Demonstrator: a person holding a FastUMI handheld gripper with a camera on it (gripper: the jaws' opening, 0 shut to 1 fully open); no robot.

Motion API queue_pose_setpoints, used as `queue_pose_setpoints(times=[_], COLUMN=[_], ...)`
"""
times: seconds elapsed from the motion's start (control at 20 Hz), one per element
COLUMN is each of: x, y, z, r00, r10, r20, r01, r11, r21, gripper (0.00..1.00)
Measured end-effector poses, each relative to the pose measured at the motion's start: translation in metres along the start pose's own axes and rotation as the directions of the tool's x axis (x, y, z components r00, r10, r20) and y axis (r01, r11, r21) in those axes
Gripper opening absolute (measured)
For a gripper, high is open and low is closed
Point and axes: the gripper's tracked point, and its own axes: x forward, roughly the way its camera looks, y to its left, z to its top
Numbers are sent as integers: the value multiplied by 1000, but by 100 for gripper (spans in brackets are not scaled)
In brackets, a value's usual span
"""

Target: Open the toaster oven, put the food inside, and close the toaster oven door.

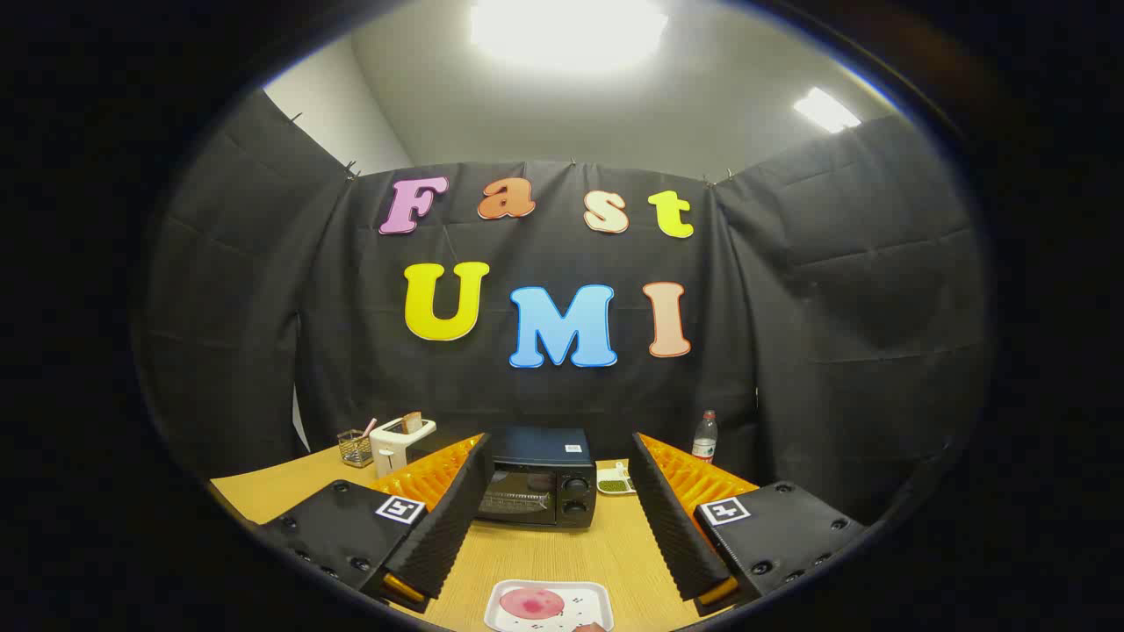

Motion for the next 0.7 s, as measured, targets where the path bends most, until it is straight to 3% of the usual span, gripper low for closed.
queue_pose_setpoints(times=[0.7], x=[-5], y=[3], z=[-2], r00=[1000], r10=[-5], r20=[-17], r01=[5], r11=[1000], r21=[12], gripper=[98])
